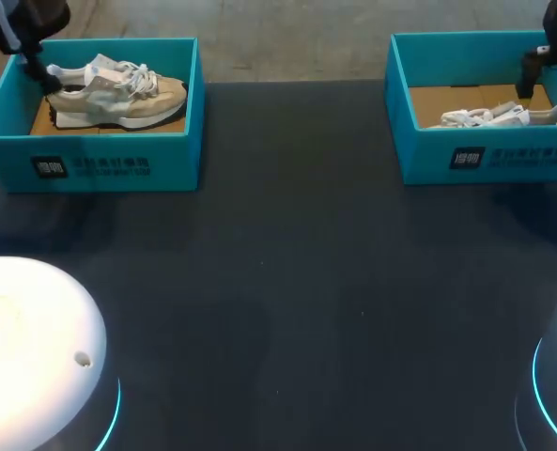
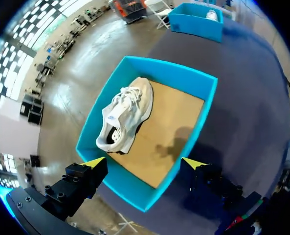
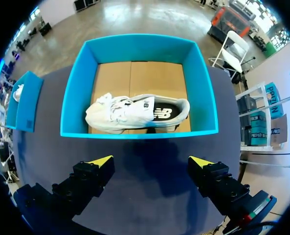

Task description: Take the shoe out of the shoebox, open the shoe tongue, remove and reinsert the insole, then place the shoe into the shoebox

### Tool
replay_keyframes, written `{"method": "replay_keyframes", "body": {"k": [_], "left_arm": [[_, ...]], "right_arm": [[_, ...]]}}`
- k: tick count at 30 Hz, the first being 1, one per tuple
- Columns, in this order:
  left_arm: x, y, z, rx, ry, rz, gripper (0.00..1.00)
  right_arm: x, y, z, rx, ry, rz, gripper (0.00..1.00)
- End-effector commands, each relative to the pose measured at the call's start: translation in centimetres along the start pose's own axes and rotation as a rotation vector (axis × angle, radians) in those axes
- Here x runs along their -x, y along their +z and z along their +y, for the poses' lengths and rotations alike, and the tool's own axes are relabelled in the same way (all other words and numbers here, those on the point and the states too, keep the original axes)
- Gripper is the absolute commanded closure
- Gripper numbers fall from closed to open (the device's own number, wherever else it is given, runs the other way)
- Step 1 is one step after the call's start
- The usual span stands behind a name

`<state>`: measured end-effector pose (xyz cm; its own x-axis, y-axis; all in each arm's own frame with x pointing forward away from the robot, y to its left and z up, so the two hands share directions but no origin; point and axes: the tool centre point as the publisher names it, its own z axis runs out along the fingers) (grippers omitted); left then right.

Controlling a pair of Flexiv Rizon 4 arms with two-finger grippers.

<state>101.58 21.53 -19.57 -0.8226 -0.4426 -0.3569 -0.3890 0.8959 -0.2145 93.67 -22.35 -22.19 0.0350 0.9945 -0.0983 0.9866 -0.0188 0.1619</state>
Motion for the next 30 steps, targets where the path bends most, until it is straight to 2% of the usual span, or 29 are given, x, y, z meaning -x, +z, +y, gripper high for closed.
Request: {"method": "replay_keyframes", "body": {"k": [1,2,17,20,21,22,24,25,26,27,29,30], "left_arm": [[0.7,-0.7,1.0,-0.149,0.567,0.053,0.0],[1.2,-0.7,0.8,-0.139,0.571,0.051,0.0],[1.2,-0.7,0.8,-0.139,0.571,0.051,0.0],[1.9,-0.1,0.6,-0.032,0.713,0.078,0.0],[2.3,0.2,0.6,-0.025,0.722,0.079,0.0],[2.7,0.5,0.7,0.044,0.744,0.077,0.0],[3.2,0.6,0.8,0.056,0.788,0.091,0.0],[3.4,0.9,0.8,0.099,0.822,0.106,0.0],[3.8,1.0,0.7,0.065,0.829,0.117,0.0],[4.1,1.1,0.7,0.088,0.868,0.118,0.0],[4.4,1.7,0.5,0.053,0.929,0.181,0.0],[4.4,2.0,0.6,0.076,0.975,0.188,0.0]], "right_arm": [[0.0,0.0,-0.1,0.002,0.001,0.0,0.0],[0.0,0.0,-0.1,0.002,0.001,0.0,0.0],[0.0,0.0,-0.1,0.002,0.001,0.0,0.0],[0.0,0.0,-0.1,0.002,0.001,0.0,0.0],[0.0,0.0,-0.1,0.002,0.001,0.0,0.0],[0.0,0.0,-0.1,0.002,0.001,0.0,0.0],[0.0,0.0,-0.1,0.002,0.001,0.0,0.0],[0.0,0.0,-0.1,0.002,0.001,0.0,0.0],[0.0,0.0,-0.1,0.002,0.001,0.0,0.0],[0.0,0.0,-0.1,0.002,0.001,0.0,0.0],[0.0,0.0,-0.1,0.002,0.001,0.0,0.0],[0.0,0.0,-0.1,0.002,0.001,0.0,0.0]]}}
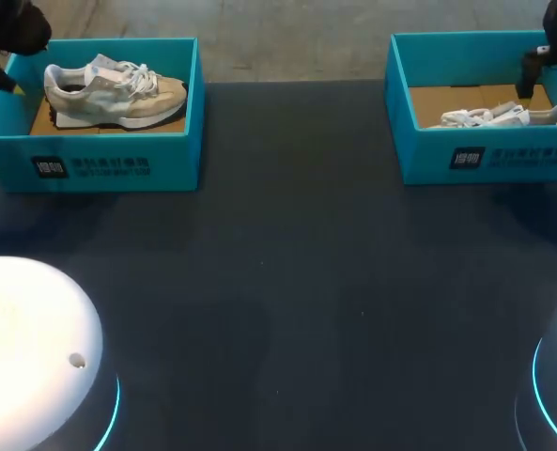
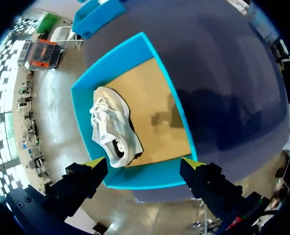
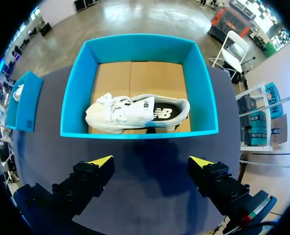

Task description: Take the shoe out of the shoebox, open the shoe tongue, remove and reinsert the insole, then place the shoe into the shoebox

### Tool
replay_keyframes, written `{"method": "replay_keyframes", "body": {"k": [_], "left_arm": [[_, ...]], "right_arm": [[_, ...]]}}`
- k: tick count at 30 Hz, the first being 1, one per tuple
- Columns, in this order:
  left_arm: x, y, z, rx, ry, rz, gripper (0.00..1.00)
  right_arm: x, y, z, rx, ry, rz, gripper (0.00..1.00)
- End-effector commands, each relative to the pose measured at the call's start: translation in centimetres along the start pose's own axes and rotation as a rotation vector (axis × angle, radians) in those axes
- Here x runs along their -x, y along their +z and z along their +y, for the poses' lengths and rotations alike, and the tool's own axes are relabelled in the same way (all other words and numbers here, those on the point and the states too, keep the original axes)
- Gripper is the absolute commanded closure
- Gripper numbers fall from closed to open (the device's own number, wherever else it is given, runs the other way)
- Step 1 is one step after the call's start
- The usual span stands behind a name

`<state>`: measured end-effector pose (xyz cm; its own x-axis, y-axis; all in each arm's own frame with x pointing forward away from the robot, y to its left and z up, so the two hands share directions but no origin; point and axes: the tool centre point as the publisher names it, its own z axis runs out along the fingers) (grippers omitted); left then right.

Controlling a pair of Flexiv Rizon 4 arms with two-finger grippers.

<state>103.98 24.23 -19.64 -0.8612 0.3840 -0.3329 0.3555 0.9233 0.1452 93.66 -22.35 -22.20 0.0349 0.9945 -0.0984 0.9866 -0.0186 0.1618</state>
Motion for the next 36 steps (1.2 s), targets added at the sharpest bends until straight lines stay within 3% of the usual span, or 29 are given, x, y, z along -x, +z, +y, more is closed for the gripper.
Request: {"method": "replay_keyframes", "body": {"k": [1,8,10,36], "left_arm": [[1.9,1.4,0.4,-0.044,0.146,0.137,0.0],[2.9,1.9,1.2,-0.224,0.531,0.32,0.0],[2.9,2.3,1.7,-0.132,0.625,0.387,0.0],[2.9,2.3,1.7,-0.132,0.625,0.387,0.0]], "right_arm": [[0.0,0.0,-0.1,0.002,0.002,0.0,0.0],[0.0,0.0,-0.1,0.002,0.002,0.0,0.0],[0.0,0.0,-0.1,0.002,0.002,0.0,0.0],[0.0,0.0,-0.1,0.002,0.002,0.0,0.0]]}}
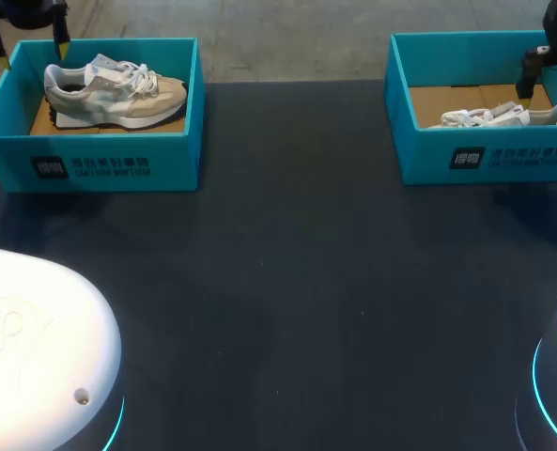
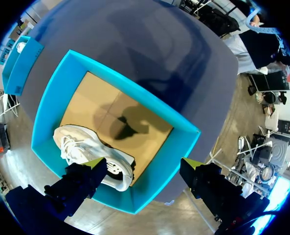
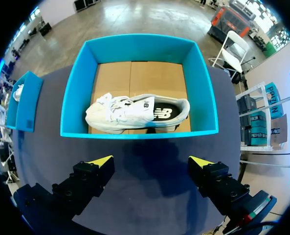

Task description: Take the shoe out of the shoebox, open the shoe tongue, remove and reinsert the insole, then place the shoe into the shoebox

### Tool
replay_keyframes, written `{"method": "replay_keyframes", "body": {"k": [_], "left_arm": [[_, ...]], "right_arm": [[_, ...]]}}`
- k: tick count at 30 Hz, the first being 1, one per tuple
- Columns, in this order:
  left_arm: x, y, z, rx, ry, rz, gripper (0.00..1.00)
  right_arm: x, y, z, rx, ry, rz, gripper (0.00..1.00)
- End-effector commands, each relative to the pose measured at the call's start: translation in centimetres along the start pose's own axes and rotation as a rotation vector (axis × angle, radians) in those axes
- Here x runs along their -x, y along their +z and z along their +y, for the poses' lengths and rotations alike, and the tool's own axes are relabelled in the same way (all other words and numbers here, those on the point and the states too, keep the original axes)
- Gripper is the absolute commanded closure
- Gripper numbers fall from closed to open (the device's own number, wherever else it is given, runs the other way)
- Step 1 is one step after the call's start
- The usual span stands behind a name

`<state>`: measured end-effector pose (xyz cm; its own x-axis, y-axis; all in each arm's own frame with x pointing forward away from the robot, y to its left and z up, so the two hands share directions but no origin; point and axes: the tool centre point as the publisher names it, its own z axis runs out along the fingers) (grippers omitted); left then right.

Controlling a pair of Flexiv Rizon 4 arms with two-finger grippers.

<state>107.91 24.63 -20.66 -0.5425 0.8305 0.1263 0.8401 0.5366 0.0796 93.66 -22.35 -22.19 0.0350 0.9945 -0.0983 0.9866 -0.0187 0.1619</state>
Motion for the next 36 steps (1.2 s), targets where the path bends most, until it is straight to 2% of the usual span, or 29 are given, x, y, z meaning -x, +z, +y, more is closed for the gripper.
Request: {"method": "replay_keyframes", "body": {"k": [1,5,6,7,10,11,12,13,15,16,20,22,36], "left_arm": [[0.0,-0.1,0.1,-0.001,0.001,0.004,0.0],[0.4,0.1,1.3,0.045,0.145,0.007,0.0],[0.4,0.3,1.8,0.01,0.172,-0.012,0.0],[0.5,0.5,2.3,0.035,0.205,-0.002,0.0],[0.9,1.3,3.8,0.045,0.314,-0.019,0.0],[1.0,1.5,4.2,0.014,0.335,-0.037,0.0],[1.2,1.6,4.7,0.042,0.354,-0.048,0.0],[1.3,1.8,4.9,0.016,0.388,-0.037,0.0],[1.8,1.9,5.6,0.04,0.414,-0.022,0.0],[2.1,2.0,5.8,0.014,0.439,-0.032,0.0],[3.1,2.2,6.8,0.004,0.481,-0.07,0.0],[3.7,2.3,7.1,0.017,0.48,-0.048,0.0],[3.7,2.3,7.1,0.017,0.48,-0.048,0.0]], "right_arm": [[0.0,0.0,-0.1,0.002,0.001,0.0,0.0],[0.0,0.0,-0.1,0.002,0.001,0.0,0.0],[0.0,0.0,-0.1,0.002,0.001,0.0,0.0],[0.0,0.0,-0.1,0.002,0.001,0.0,0.0],[0.0,0.0,-0.1,0.002,0.001,0.0,0.0],[0.0,0.0,-0.1,0.002,0.001,0.0,0.0],[0.0,0.0,-0.1,0.002,0.001,0.0,0.0],[0.0,0.0,-0.1,0.002,0.001,0.0,0.0],[0.0,0.0,-0.1,0.002,0.001,0.0,0.0],[0.0,0.0,-0.1,0.002,0.001,0.0,0.0],[0.0,0.0,-0.1,0.002,0.001,0.0,0.0],[0.0,0.0,-0.1,0.002,0.001,0.0,0.0],[0.0,0.0,-0.1,0.002,0.001,0.0,0.0]]}}
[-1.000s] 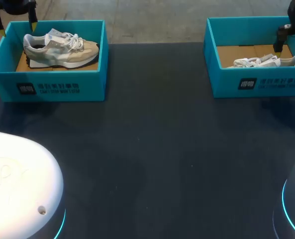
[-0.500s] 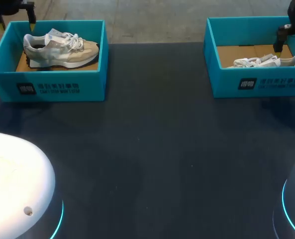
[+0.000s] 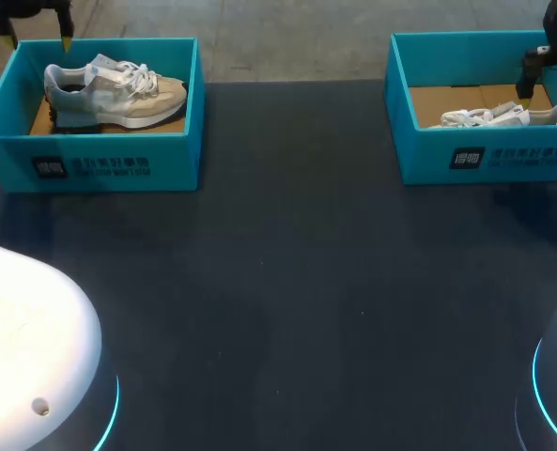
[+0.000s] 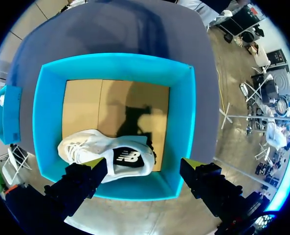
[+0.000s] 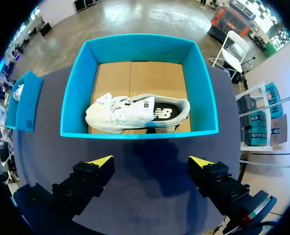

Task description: Take the shoe out of the shoebox, open the shoe tongue, remove and reinsert the insole, then place the shoe into the shoebox

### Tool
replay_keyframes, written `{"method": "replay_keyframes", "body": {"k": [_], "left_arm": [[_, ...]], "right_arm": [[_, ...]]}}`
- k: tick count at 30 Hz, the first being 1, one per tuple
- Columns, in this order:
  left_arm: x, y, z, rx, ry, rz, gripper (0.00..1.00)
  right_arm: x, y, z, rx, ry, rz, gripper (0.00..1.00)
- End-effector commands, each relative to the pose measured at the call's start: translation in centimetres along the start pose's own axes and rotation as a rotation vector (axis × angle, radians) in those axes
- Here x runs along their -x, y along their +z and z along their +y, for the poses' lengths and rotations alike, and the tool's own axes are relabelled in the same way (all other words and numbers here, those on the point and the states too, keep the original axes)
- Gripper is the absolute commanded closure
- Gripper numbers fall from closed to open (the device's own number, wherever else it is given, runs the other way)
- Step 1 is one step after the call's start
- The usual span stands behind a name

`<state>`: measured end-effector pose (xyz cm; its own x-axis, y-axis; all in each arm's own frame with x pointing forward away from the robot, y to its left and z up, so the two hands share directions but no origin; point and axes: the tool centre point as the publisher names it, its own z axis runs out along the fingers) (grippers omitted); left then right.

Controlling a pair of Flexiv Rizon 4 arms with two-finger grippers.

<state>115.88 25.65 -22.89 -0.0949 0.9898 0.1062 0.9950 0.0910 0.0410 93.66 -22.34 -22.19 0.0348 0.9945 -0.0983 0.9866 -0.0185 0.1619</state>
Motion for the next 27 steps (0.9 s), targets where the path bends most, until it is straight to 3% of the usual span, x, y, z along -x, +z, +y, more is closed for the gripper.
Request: {"method": "replay_keyframes", "body": {"k": [1,15,16,18,19,22,25,27], "left_arm": [[-0.1,0.1,0.1,-0.01,0.049,-0.028,0.0],[-0.7,2.7,4.6,-0.033,0.099,-0.076,0.0],[-0.6,2.9,4.8,-0.033,0.1,-0.071,0.08],[-0.3,3.4,5.1,-0.033,0.106,-0.058,0.14],[-0.3,3.6,5.3,-0.041,0.101,-0.073,0.24],[-0.2,4.7,5.6,-0.058,0.102,-0.076,0.18],[-0.3,5.6,5.8,-0.062,0.11,-0.086,0.05],[-0.4,6.0,5.8,-0.062,0.111,-0.086,0.15]], "right_arm": [[0.0,0.0,-0.1,0.002,0.002,0.0,0.0],[0.0,0.0,-0.1,0.002,0.002,0.0,0.0],[0.0,0.0,-0.1,0.002,0.002,0.0,0.0],[0.0,0.0,-0.1,0.002,0.002,0.0,0.0],[0.0,0.0,-0.1,0.002,0.002,0.0,0.0],[0.0,0.0,-0.1,0.002,0.002,0.0,0.0],[0.0,0.0,-0.1,0.002,0.002,0.0,0.0],[0.0,0.0,-0.1,0.002,0.002,0.0,0.0]]}}
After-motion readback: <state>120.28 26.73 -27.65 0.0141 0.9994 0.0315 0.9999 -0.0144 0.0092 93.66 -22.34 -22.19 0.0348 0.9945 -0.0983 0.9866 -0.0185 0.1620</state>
